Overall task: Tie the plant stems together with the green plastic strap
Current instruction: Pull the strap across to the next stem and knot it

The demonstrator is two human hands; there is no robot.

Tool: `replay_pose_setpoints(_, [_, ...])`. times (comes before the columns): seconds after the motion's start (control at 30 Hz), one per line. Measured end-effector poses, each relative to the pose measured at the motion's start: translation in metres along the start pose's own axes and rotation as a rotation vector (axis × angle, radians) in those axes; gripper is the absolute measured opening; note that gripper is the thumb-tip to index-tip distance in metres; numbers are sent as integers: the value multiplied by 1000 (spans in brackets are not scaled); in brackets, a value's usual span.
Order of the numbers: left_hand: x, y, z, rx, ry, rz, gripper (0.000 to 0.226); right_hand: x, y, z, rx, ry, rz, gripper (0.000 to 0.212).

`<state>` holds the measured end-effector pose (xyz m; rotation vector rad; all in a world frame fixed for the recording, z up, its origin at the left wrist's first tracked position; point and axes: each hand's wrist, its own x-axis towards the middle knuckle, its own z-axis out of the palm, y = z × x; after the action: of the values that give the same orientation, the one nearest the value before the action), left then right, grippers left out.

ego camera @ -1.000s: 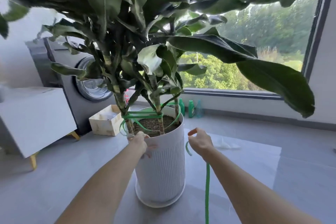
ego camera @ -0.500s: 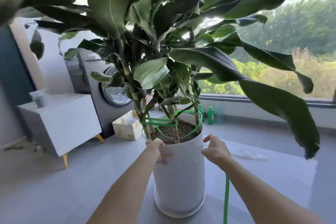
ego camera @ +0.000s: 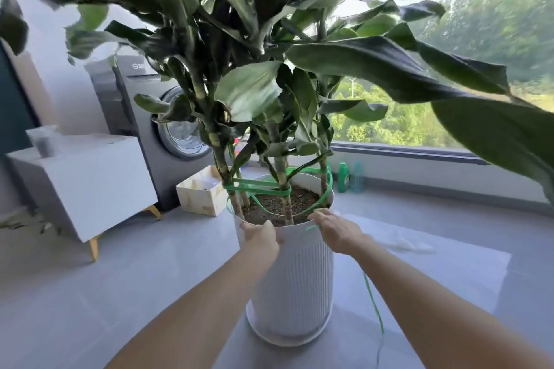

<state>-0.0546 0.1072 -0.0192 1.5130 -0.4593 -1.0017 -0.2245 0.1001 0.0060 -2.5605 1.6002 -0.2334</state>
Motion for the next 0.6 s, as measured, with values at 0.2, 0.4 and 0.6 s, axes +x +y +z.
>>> replay_pose_setpoints(0.2, [-26,16,3,-223,83,-39,56,0,5,-7,-154,-23,-125,27])
replay_pose_setpoints(0.4, [-32,21,2,-153,90,-19,60,2,-12,-12,-151,-54,-174,8])
replay_pose_setpoints(0.6, [-15,27,-5,-137,77,-31,55,1,-19,-12,-72,-33,-143,14])
